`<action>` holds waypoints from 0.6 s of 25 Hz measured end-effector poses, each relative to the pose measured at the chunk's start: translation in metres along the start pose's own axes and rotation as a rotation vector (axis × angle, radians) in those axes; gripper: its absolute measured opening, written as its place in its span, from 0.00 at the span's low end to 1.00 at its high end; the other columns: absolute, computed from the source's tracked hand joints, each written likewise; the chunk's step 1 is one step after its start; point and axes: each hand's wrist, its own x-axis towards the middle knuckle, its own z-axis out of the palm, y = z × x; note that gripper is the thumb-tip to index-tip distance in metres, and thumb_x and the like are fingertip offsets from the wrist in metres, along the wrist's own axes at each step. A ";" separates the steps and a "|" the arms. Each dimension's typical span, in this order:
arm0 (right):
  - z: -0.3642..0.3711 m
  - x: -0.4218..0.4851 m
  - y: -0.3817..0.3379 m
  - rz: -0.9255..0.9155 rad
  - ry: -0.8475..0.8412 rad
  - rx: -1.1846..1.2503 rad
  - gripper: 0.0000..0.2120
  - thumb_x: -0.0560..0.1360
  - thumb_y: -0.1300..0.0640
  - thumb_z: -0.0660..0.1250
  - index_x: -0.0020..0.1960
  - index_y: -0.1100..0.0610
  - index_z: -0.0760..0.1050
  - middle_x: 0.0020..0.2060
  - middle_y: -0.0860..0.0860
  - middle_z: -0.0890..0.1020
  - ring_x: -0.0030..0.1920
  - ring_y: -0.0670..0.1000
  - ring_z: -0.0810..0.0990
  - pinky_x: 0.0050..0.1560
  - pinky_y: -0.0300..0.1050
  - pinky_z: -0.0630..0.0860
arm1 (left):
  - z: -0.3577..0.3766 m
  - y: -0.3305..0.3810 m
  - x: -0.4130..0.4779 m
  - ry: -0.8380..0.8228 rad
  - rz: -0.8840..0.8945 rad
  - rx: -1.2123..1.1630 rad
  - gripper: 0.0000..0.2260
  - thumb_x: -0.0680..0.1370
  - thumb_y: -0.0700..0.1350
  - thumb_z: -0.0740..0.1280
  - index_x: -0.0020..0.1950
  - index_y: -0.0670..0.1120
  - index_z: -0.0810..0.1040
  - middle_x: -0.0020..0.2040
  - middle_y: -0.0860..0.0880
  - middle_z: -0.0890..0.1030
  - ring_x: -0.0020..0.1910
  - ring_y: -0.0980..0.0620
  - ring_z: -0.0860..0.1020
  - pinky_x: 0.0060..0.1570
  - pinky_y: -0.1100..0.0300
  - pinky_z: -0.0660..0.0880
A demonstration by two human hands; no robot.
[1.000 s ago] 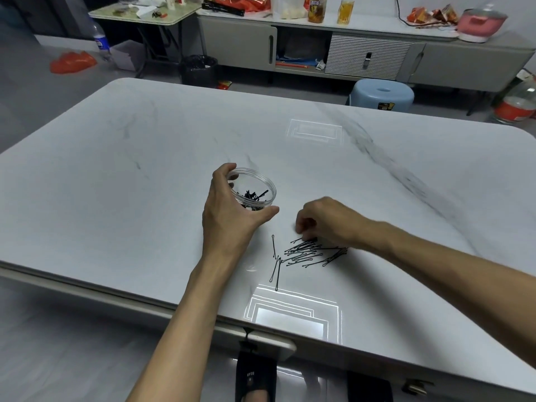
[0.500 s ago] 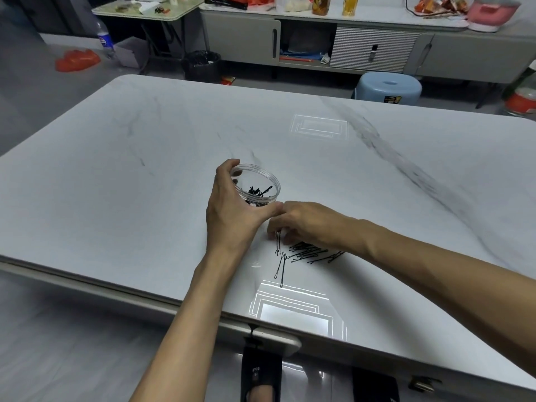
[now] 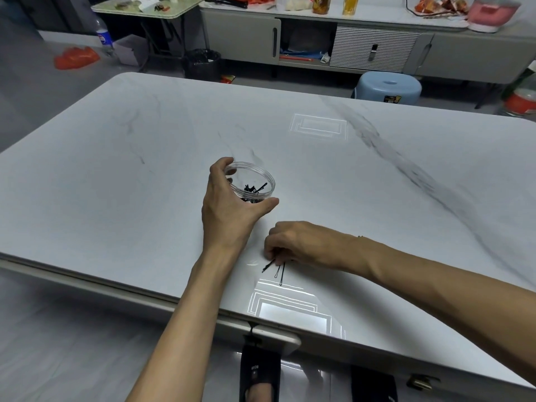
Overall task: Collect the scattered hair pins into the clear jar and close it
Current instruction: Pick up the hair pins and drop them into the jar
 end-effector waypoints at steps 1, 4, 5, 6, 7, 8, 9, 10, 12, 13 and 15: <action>0.001 0.000 0.000 0.005 -0.003 0.037 0.05 0.74 0.66 0.68 0.47 0.57 0.78 0.41 0.49 0.79 0.43 0.44 0.72 0.44 0.32 0.67 | 0.000 0.000 0.000 -0.001 -0.001 0.000 0.41 0.62 0.49 0.81 0.70 0.52 0.64 0.65 0.54 0.74 0.60 0.55 0.73 0.57 0.57 0.72; 0.001 -0.001 0.003 0.071 0.013 0.145 0.05 0.73 0.66 0.70 0.46 0.57 0.81 0.41 0.48 0.81 0.42 0.42 0.76 0.44 0.29 0.71 | 0.001 0.000 -0.001 -0.008 -0.002 -0.008 0.41 0.62 0.49 0.81 0.70 0.52 0.64 0.65 0.54 0.73 0.60 0.55 0.73 0.57 0.57 0.72; 0.001 -0.002 0.003 0.097 0.012 0.185 0.05 0.73 0.65 0.71 0.46 0.57 0.81 0.41 0.49 0.81 0.41 0.41 0.77 0.44 0.29 0.72 | 0.001 0.000 -0.001 -0.009 -0.001 -0.009 0.41 0.62 0.49 0.81 0.70 0.52 0.64 0.65 0.54 0.73 0.60 0.55 0.73 0.57 0.57 0.72; 0.000 -0.002 0.003 0.112 0.012 0.214 0.05 0.72 0.65 0.71 0.46 0.57 0.82 0.41 0.49 0.82 0.40 0.41 0.78 0.44 0.30 0.73 | 0.001 0.000 -0.001 -0.009 0.000 -0.009 0.41 0.62 0.49 0.81 0.70 0.52 0.64 0.65 0.54 0.73 0.60 0.55 0.73 0.58 0.56 0.72; 0.000 -0.003 0.003 0.118 0.008 0.228 0.05 0.72 0.65 0.72 0.45 0.58 0.82 0.41 0.49 0.83 0.40 0.42 0.79 0.44 0.31 0.74 | 0.001 0.000 -0.001 -0.008 0.002 -0.010 0.40 0.62 0.49 0.81 0.70 0.52 0.65 0.65 0.54 0.74 0.59 0.55 0.73 0.57 0.57 0.72; 0.000 -0.004 0.002 0.118 -0.002 0.228 0.05 0.71 0.65 0.72 0.45 0.58 0.82 0.41 0.50 0.83 0.40 0.42 0.79 0.45 0.33 0.74 | 0.000 -0.001 -0.001 -0.008 0.003 -0.010 0.40 0.62 0.49 0.81 0.69 0.52 0.65 0.64 0.54 0.74 0.59 0.55 0.73 0.57 0.57 0.72; -0.001 -0.005 0.002 0.112 -0.017 0.214 0.05 0.71 0.65 0.73 0.45 0.58 0.82 0.41 0.50 0.83 0.41 0.43 0.79 0.45 0.34 0.75 | 0.001 -0.001 -0.001 -0.009 0.005 -0.011 0.40 0.62 0.50 0.81 0.69 0.52 0.65 0.64 0.54 0.74 0.59 0.55 0.73 0.57 0.57 0.72; -0.003 -0.006 0.001 0.097 -0.033 0.179 0.06 0.71 0.66 0.72 0.45 0.58 0.82 0.41 0.50 0.82 0.42 0.44 0.79 0.45 0.36 0.75 | 0.001 -0.001 -0.001 -0.011 0.006 -0.010 0.40 0.62 0.50 0.81 0.69 0.52 0.65 0.64 0.54 0.74 0.59 0.55 0.73 0.56 0.58 0.72; -0.005 -0.005 -0.001 0.022 -0.044 0.043 0.06 0.72 0.67 0.70 0.45 0.58 0.81 0.41 0.51 0.81 0.44 0.48 0.78 0.45 0.40 0.74 | 0.001 -0.001 -0.001 -0.014 0.007 -0.009 0.40 0.62 0.49 0.81 0.69 0.52 0.65 0.64 0.54 0.74 0.59 0.56 0.73 0.55 0.60 0.71; -0.004 -0.005 -0.002 -0.027 -0.030 -0.056 0.06 0.73 0.67 0.69 0.45 0.58 0.80 0.41 0.51 0.80 0.44 0.49 0.77 0.43 0.41 0.73 | 0.001 -0.001 -0.001 -0.013 0.008 -0.007 0.40 0.62 0.49 0.81 0.69 0.52 0.65 0.64 0.55 0.73 0.58 0.56 0.73 0.54 0.61 0.70; -0.001 -0.006 -0.004 -0.094 0.012 -0.257 0.05 0.75 0.65 0.64 0.45 0.57 0.77 0.41 0.52 0.77 0.44 0.52 0.74 0.42 0.43 0.70 | 0.001 -0.001 -0.001 -0.010 0.010 -0.004 0.40 0.62 0.49 0.81 0.69 0.52 0.65 0.64 0.55 0.74 0.58 0.57 0.72 0.53 0.63 0.70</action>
